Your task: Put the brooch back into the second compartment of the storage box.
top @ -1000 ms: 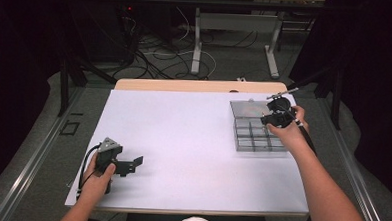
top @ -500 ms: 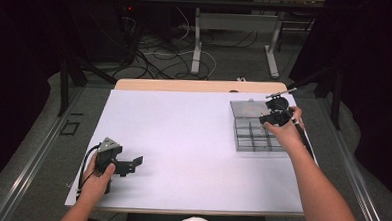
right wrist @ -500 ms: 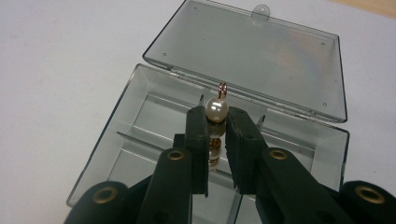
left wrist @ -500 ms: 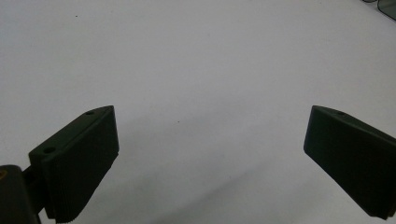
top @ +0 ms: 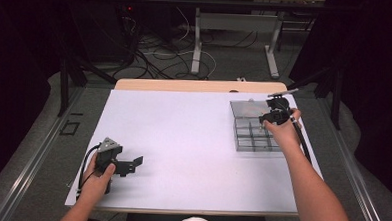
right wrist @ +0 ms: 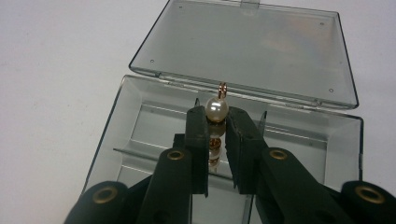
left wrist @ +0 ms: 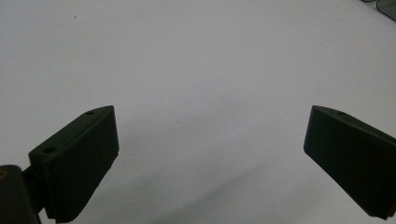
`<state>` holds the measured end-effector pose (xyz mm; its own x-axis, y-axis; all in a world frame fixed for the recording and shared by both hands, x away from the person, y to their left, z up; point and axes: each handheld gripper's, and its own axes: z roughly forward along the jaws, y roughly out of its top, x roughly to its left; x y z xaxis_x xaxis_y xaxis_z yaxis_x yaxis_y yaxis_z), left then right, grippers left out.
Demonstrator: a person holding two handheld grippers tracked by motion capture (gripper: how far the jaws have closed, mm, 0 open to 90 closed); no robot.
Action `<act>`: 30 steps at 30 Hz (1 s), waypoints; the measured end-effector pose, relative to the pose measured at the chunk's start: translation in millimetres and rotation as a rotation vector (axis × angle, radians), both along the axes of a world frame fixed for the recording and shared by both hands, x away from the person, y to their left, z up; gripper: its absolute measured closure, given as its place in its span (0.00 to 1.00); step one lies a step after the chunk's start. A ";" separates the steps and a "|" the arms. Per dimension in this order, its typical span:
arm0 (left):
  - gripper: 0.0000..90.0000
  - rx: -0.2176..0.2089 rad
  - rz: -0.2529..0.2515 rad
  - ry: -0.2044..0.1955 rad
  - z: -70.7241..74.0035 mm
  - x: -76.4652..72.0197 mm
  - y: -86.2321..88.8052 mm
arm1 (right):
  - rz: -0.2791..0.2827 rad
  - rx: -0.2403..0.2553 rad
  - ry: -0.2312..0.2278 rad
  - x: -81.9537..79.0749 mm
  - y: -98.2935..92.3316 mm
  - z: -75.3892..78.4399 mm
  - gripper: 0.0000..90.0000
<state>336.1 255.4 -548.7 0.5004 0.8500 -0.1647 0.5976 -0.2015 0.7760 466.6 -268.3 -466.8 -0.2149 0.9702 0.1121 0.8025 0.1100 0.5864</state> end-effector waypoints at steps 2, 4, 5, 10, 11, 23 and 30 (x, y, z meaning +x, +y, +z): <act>0.04 0.001 0.002 -0.001 0.0 0.0 0.3 | -0.012 0.013 0.002 1.0 -1.4 -1.4 0.89; 0.04 0.000 0.002 -0.001 0.0 0.0 0.4 | -0.022 0.023 0.004 2.0 -2.6 -2.6 0.89; 0.04 0.000 0.002 -0.001 0.0 0.0 0.3 | -0.026 0.030 0.005 2.5 -2.9 -3.0 0.89; 0.04 0.000 -0.001 -0.001 -0.2 0.2 0.1 | -0.050 0.059 0.007 5.4 -4.3 -6.5 0.89; 0.04 0.000 0.000 -0.001 -0.2 0.2 0.1 | -0.055 0.064 0.009 6.4 -4.3 -7.7 0.89; 0.04 -0.001 0.000 -0.001 0.2 0.0 1.4 | -0.085 0.073 0.035 14.1 -1.8 -19.2 0.89; 0.04 -0.002 0.001 0.000 -0.1 0.4 1.5 | -0.096 0.089 0.052 15.9 -0.2 -23.7 0.89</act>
<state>336.5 256.9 -548.8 0.4998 0.8501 -0.1661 0.5978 -0.1998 0.7764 482.4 -268.5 -490.5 -0.1131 0.9717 0.2073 0.8362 -0.0196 0.5481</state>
